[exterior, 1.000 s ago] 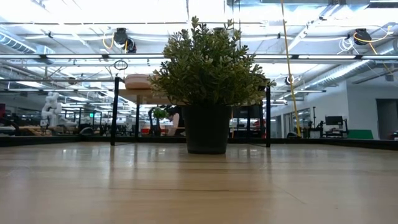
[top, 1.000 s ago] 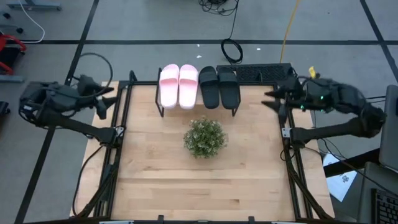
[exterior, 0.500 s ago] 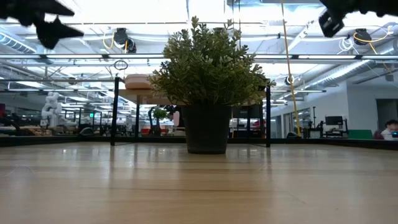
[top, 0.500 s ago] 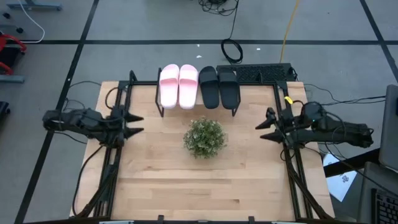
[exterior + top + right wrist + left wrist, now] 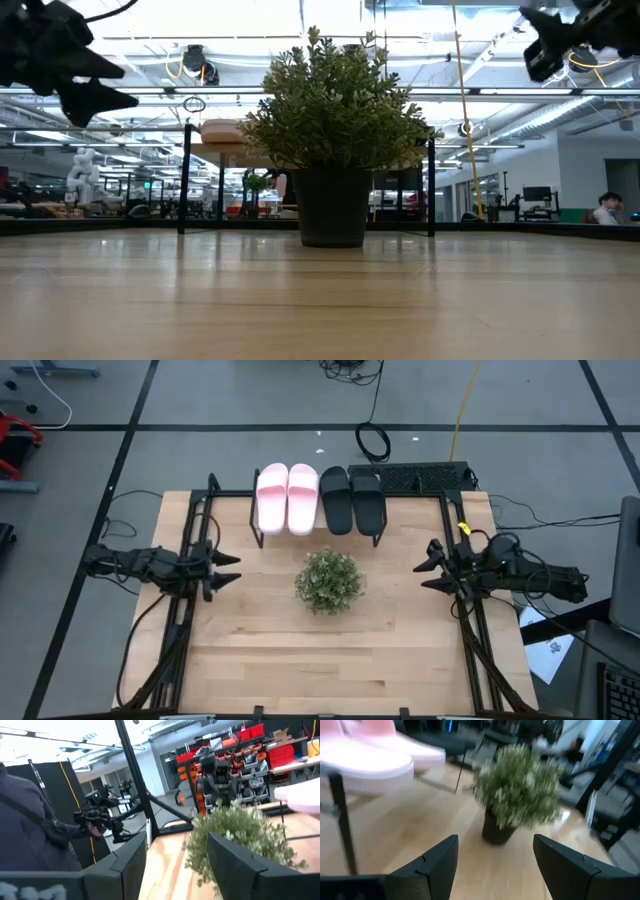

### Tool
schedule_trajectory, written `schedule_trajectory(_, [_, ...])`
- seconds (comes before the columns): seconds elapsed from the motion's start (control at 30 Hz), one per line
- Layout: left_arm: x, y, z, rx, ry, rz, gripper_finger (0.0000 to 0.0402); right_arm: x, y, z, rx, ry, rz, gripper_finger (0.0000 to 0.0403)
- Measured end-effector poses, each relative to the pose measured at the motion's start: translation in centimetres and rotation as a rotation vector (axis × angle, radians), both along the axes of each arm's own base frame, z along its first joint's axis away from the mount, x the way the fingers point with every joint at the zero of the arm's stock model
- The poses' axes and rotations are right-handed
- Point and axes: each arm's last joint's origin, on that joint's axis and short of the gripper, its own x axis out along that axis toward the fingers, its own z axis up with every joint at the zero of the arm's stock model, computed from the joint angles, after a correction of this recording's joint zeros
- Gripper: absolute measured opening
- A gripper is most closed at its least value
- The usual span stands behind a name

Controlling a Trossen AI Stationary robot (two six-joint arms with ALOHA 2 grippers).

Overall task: Pick and place slides into the shelf
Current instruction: Return to Home Position

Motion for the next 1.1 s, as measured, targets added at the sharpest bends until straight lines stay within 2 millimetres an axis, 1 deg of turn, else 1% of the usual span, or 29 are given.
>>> schedule_trajectory(0.1, [0.4,-0.1,-0.5,-0.009,-0.035,0.000,0.0255,0.4,0.0,-1.3,-0.021,-0.011,-0.002,0.0196])
schedule_trajectory(0.33, [0.8,-0.2,-2.2,-0.007,0.022,0.000,0.0255,1.2,-0.1,-4.0,-0.066,-0.079,-0.010,0.0196])
schedule_trajectory(0.43, [1.0,-0.2,-3.3,-0.008,0.051,0.030,0.0255,1.2,-0.2,-4.0,-0.072,-0.103,-0.032,0.0196])
schedule_trajectory(0.57, [1.1,-0.2,-3.3,0.014,0.070,0.033,0.0255,1.3,-0.4,-4.5,-0.032,-0.049,-0.096,0.0196])
schedule_trajectory(0.83, [1.1,-0.1,-3.3,0.099,0.083,0.031,0.0255,1.4,-0.5,-4.9,-0.091,-0.031,-0.128,0.0196])
schedule_trajectory(0.9, [1.1,-0.1,-3.4,0.110,0.085,0.028,0.0255,1.5,-0.5,-5.2,-0.075,0.009,-0.140,0.0196])
schedule_trajectory(1.03, [1.1,-0.1,-3.4,0.161,0.105,0.016,0.0255,1.6,-0.8,-6.5,0.009,0.156,-0.244,0.0196])
schedule_trajectory(1.1, [1.3,-0.2,-3.6,0.166,0.126,0.015,0.0255,1.5,-1.0,-6.5,0.006,0.163,-0.298,0.0196])
